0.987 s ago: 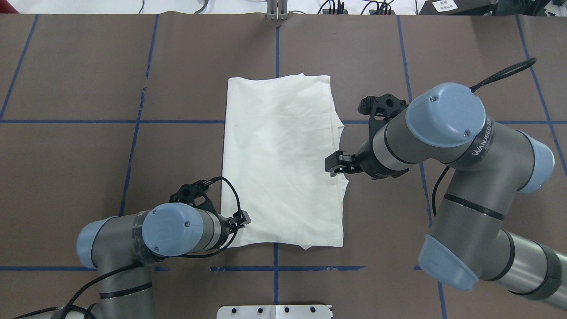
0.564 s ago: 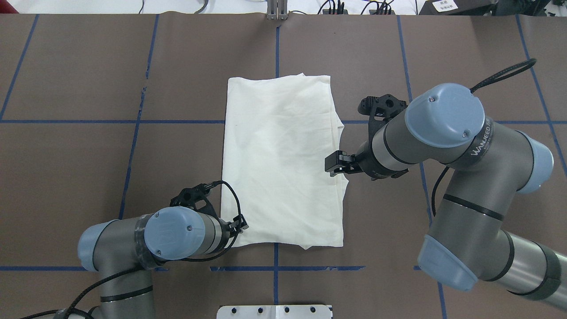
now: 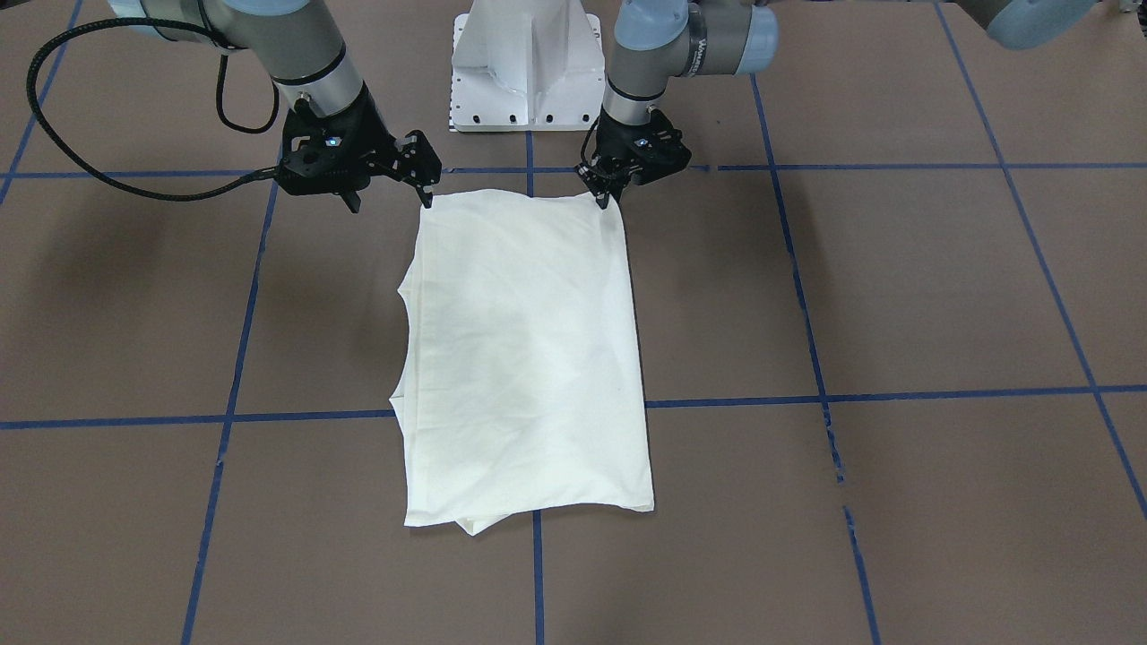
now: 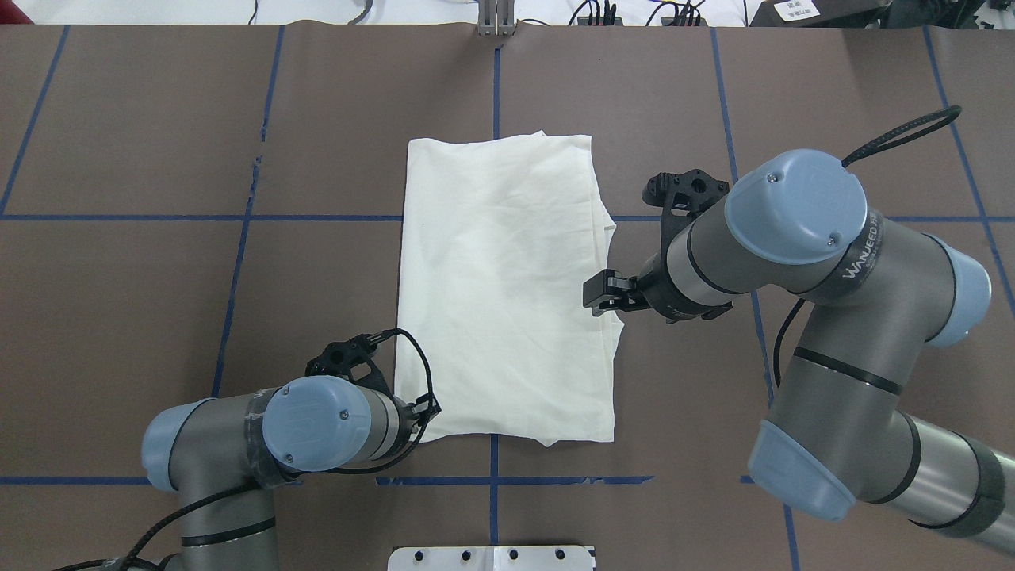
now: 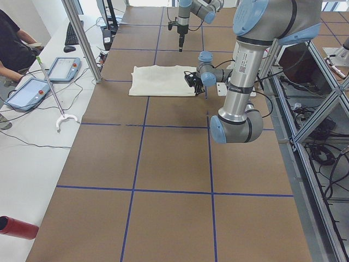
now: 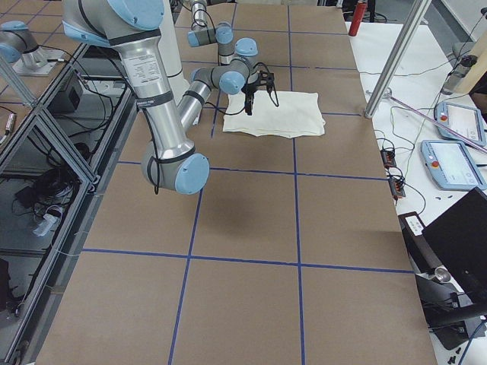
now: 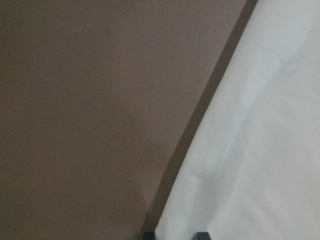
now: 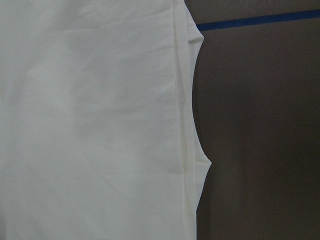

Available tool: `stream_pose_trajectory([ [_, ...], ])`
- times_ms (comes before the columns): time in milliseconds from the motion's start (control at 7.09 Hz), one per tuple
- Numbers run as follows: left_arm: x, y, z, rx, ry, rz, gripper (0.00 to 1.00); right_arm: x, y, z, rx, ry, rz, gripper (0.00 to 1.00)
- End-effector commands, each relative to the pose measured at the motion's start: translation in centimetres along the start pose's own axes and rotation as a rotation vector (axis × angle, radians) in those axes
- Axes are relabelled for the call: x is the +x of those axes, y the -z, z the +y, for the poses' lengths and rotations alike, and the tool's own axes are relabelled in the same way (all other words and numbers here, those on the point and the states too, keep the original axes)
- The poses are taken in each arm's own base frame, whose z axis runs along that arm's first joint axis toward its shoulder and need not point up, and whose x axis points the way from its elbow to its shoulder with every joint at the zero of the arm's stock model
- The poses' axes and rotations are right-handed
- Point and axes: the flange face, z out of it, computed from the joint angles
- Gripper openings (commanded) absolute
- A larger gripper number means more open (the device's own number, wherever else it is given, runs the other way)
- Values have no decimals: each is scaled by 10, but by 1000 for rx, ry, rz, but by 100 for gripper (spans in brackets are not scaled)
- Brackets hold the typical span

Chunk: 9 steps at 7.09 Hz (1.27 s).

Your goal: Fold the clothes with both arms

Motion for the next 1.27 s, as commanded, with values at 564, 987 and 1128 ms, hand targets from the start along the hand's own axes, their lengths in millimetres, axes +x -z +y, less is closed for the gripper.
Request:
stream_pose_trajectory([
  [564, 9, 61, 25, -34, -127, 43, 0, -14, -26, 43, -54, -237, 21, 100],
  [987, 10, 59, 23, -29, -153, 43, 0, -34, -80, 129, 53, -448, 72, 100],
  [1128, 10, 57, 23, -28, -159, 41, 0, -30, -96, 146, 61, -465, 101, 100],
])
